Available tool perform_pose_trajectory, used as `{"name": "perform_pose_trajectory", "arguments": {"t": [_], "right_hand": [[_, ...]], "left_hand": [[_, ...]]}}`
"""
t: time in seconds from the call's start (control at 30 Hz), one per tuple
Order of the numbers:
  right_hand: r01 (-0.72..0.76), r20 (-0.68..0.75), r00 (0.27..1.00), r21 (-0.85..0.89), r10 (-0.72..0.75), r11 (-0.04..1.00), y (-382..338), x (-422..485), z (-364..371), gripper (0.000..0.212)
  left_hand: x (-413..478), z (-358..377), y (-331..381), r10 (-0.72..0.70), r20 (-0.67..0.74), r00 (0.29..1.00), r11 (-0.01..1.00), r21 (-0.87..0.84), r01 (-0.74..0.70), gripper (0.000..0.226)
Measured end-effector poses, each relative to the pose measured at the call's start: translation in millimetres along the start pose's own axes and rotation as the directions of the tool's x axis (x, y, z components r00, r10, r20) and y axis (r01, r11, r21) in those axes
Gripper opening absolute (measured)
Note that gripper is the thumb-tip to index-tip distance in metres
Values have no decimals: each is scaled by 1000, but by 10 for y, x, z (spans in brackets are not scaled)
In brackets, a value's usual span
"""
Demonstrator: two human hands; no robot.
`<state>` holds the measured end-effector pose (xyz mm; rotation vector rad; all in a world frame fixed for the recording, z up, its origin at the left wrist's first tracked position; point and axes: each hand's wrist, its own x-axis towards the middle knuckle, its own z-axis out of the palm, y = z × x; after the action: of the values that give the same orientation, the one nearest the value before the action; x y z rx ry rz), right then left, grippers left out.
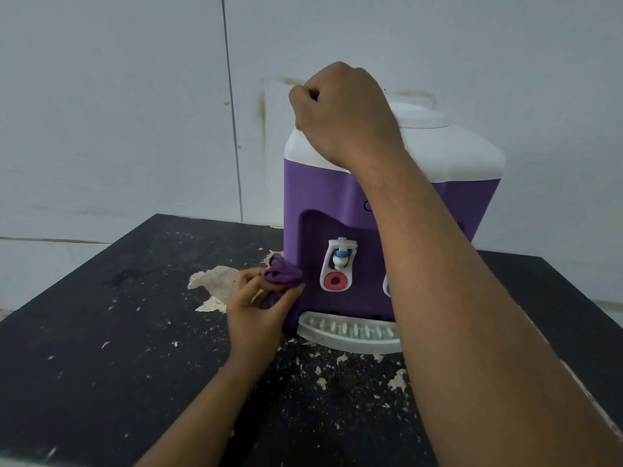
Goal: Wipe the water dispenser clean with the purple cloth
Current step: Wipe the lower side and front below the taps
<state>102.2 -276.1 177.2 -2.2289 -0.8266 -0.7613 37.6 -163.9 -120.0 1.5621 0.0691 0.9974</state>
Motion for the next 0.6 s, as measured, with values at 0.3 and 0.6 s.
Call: {"name": "perform_pose_trajectory", "arguments": {"t": [0.3,0.6], "right_hand": [[1,-6,1000,5,-1,1000,-28,-32,-14,32],[-9,-12,1000,2,9,1000,-7,19,12,31]], "left_hand": [[512,57,599,-65,-33,997,956,-289,53,24],[216,-277,111,-202,192,960,979,72,192,25]]}}
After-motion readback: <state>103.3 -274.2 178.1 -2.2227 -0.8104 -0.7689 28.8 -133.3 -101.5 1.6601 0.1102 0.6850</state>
